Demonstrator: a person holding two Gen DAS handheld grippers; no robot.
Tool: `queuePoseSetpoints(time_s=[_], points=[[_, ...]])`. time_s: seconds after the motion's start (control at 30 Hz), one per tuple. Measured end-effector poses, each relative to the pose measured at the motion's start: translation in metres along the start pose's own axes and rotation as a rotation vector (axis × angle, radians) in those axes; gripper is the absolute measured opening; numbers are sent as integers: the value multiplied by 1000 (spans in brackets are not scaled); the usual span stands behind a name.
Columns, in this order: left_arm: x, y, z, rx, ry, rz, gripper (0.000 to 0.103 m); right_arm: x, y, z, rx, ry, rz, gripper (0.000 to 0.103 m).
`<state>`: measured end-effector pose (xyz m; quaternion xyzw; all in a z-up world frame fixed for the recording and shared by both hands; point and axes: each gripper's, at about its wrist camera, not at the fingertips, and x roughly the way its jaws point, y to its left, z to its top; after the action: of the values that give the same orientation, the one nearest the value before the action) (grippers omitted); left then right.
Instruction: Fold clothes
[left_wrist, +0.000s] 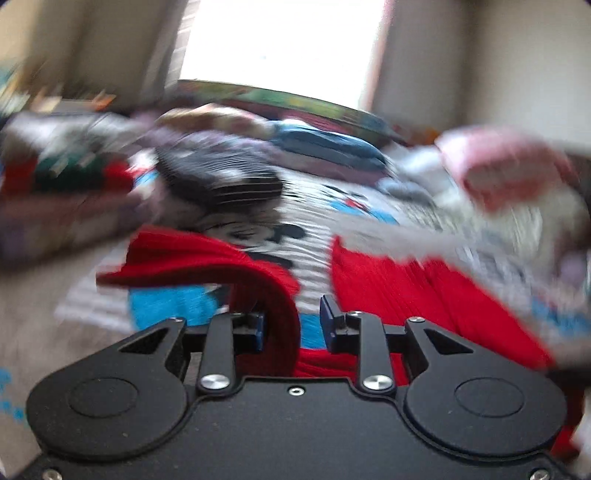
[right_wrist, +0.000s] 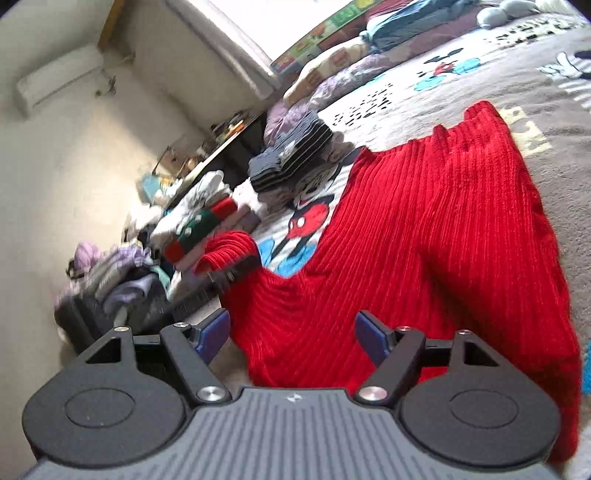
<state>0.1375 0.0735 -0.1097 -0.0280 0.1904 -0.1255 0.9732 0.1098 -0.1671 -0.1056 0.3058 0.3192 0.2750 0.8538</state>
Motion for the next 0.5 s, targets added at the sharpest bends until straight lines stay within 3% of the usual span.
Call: queuePoseSetpoints(time_s=[0.13,0.23,0.3,0.5], points=[[7,-36,-11,232,40,-79,27,-4,-12,4,83,-47,-5,75],[16,-52,-19,331,87,-125,31,-5,-21,5,124,-59,-17,75],[18,-52,-20,340,94,-146,48,-2,-24,4,141,-54,-16,75],[2,-33,-7,226,55,-218,55,19,-29,9,196,-40,-12,76]])
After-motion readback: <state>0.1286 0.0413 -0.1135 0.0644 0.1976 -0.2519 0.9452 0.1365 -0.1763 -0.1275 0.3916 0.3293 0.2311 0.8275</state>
